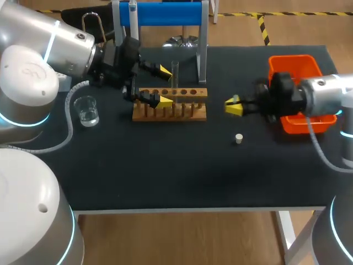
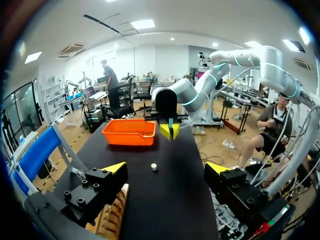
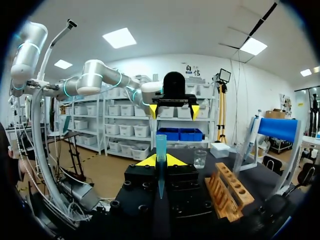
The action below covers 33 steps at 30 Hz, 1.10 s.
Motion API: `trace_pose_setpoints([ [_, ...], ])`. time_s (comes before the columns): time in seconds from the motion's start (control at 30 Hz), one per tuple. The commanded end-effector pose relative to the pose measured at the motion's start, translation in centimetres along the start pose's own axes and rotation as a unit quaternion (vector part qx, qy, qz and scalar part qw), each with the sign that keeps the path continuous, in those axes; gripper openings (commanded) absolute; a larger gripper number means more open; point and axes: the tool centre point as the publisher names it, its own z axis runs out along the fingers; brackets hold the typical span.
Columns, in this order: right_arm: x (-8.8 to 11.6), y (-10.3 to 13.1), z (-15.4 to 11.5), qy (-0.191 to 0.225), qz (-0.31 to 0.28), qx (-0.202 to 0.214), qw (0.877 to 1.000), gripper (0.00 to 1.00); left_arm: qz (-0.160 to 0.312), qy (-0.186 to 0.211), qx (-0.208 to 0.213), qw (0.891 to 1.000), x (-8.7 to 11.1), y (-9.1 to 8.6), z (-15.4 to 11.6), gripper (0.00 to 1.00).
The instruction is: Invert the test tube, pick up the pipette, mount the tip to pipette, aspirate from beaker and dispense into the tube, eject the tip, return the pipette, and cap with the stopper.
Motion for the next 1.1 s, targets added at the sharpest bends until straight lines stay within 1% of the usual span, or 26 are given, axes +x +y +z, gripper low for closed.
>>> trace_pose_setpoints([
  [0.03,0.8,0.0,-3.9,-0.010,0.007,-0.004,1.000,0.00,0.001,0.000,0.000,1.000,0.0,0.1,-0.1,1.00],
  [0.2,0.9,-0.4,-5.0,-0.014,0.012,-0.009,1.000,0.00,0.001,0.000,0.000,1.000,0.0,0.1,-0.1,1.00],
  [0.47,0.9,-0.9,-6.1,-0.023,0.025,-0.004,0.999,0.00,0.001,0.000,0.000,1.000,0.0,0.1,-0.1,1.00],
  [1.1,0.9,-0.9,-6.1,-0.023,0.025,-0.004,0.999,0.00,0.001,0.000,0.000,1.000,0.0,0.1,-0.1,1.00],
])
